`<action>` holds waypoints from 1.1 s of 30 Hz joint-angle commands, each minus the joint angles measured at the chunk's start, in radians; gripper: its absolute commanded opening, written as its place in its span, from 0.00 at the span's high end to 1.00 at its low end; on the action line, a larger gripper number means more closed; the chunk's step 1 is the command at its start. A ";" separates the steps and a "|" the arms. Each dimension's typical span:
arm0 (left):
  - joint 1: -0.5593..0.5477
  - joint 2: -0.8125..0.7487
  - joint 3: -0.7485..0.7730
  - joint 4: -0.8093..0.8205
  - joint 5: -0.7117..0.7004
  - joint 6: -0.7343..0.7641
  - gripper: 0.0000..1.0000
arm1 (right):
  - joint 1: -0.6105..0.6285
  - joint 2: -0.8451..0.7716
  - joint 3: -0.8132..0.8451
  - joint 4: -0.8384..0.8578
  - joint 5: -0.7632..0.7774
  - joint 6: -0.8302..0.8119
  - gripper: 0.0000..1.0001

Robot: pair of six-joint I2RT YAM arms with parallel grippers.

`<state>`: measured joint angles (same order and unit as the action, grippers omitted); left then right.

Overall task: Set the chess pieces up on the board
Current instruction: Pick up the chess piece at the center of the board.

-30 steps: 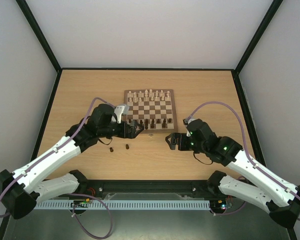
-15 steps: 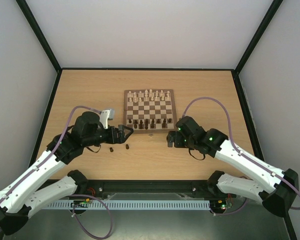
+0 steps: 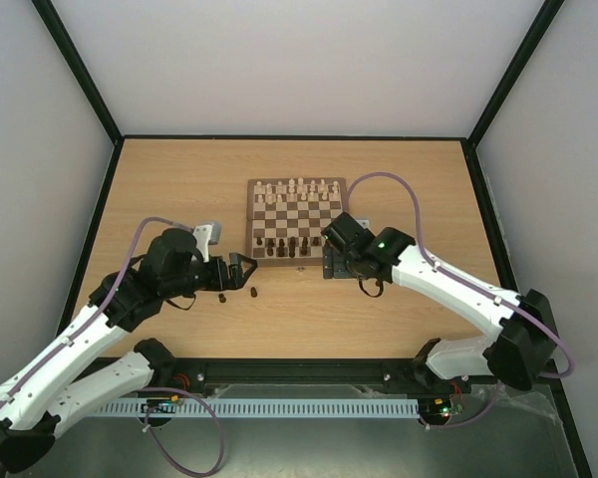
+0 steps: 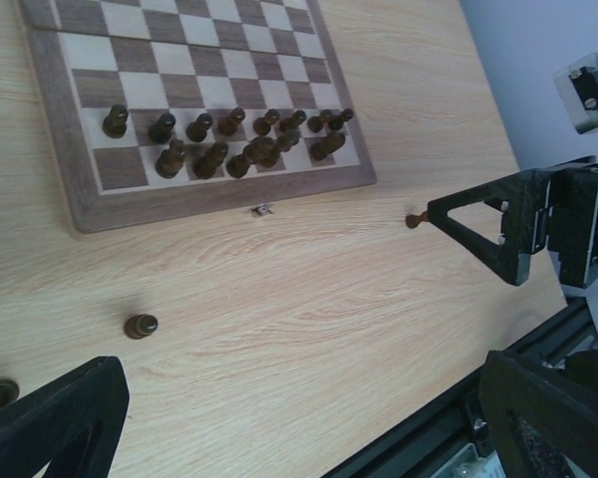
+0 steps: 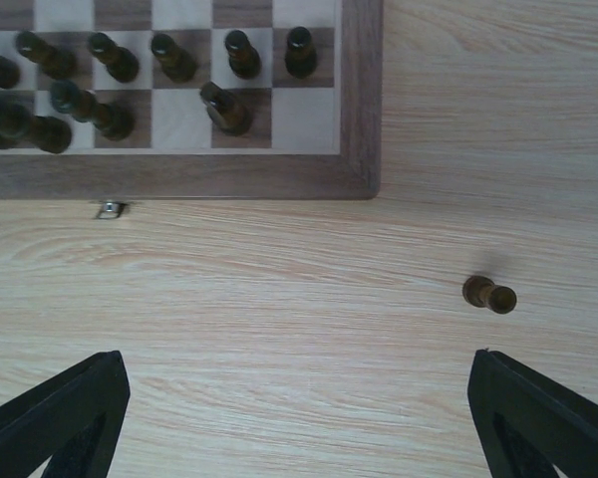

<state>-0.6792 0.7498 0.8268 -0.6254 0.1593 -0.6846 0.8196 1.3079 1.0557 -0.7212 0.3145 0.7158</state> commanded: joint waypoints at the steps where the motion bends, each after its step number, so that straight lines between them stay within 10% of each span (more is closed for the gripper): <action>1: 0.004 0.026 -0.046 -0.003 -0.044 0.004 0.00 | -0.012 0.026 0.028 -0.055 0.020 -0.009 0.08; 20: -0.056 0.398 0.031 -0.021 -0.201 0.004 0.19 | -0.044 -0.015 -0.055 0.084 -0.045 -0.101 0.15; 25: -0.084 0.320 0.098 -0.104 -0.265 -0.024 0.01 | -0.043 -0.007 -0.049 0.146 -0.251 -0.157 0.19; 33: -0.083 0.041 0.133 -0.151 -0.298 -0.087 0.01 | 0.082 0.144 0.098 0.146 -0.315 -0.191 0.28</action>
<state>-0.7620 0.9161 0.9398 -0.7319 -0.1059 -0.7296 0.8295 1.3651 1.0565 -0.5766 0.0456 0.5556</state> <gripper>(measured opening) 0.992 0.740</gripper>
